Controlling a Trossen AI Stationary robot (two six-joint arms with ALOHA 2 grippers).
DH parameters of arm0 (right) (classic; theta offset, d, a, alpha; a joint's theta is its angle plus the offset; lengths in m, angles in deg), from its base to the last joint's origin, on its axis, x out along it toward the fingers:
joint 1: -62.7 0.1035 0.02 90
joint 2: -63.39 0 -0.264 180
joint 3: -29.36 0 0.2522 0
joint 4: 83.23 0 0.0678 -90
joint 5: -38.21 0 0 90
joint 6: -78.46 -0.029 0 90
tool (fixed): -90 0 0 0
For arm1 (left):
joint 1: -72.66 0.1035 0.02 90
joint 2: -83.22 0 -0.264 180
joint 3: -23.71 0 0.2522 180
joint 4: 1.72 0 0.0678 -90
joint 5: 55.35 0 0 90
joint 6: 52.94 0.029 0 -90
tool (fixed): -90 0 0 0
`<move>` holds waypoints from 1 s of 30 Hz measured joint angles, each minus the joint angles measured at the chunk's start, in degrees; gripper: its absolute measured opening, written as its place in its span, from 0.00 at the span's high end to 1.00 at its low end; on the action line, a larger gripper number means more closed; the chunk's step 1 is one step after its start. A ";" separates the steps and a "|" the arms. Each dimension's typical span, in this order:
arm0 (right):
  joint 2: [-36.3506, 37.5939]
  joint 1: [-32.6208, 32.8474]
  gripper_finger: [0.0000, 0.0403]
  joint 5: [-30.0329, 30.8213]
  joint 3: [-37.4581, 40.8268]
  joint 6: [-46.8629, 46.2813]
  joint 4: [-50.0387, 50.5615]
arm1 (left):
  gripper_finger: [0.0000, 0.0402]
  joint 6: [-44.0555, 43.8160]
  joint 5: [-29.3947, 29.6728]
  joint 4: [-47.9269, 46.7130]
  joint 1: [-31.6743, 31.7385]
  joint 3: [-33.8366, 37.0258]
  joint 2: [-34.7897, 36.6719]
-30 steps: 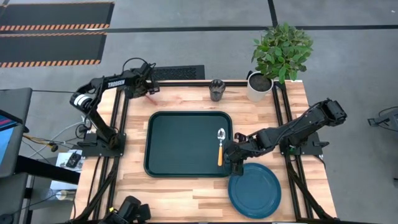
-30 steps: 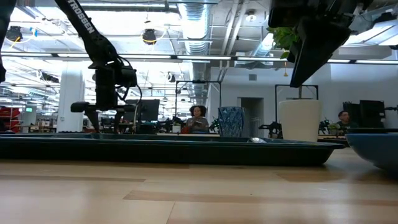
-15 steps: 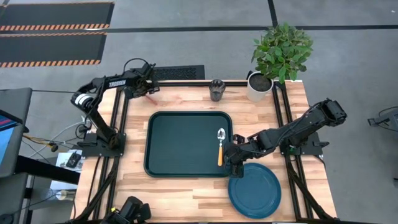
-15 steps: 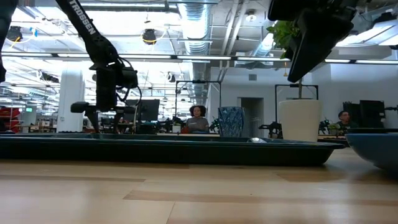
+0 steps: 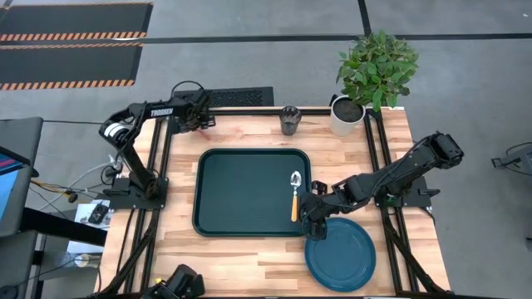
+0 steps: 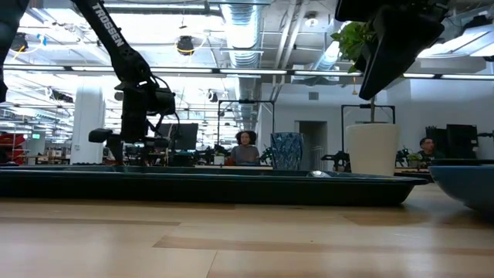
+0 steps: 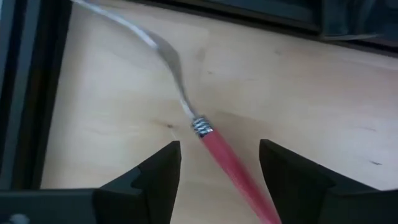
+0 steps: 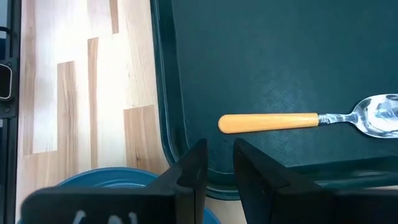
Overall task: Pick and place plate/cup/fork/spoon on tray
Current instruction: Put the pink fork on the black serving tray
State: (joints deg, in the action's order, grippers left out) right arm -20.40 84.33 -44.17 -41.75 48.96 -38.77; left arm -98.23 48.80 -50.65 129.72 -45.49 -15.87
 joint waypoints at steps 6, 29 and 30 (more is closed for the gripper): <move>0.00 0.47 0.75 0.25 0.00 0.00 -0.02 | 0.62 0.03 -0.37 -0.01 -0.04 0.00 0.02; 0.00 0.48 0.75 0.39 0.00 0.00 -1.12 | 0.96 5.98 -1.16 -3.41 -3.09 -0.12 0.18; 0.00 0.46 0.75 0.39 0.00 0.00 -1.22 | 0.96 6.30 -1.45 -3.46 -3.59 -0.10 0.40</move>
State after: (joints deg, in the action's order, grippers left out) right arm -20.40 84.79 -43.78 -41.75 48.96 -39.99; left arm -91.92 47.35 -54.11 126.13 -45.59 -15.47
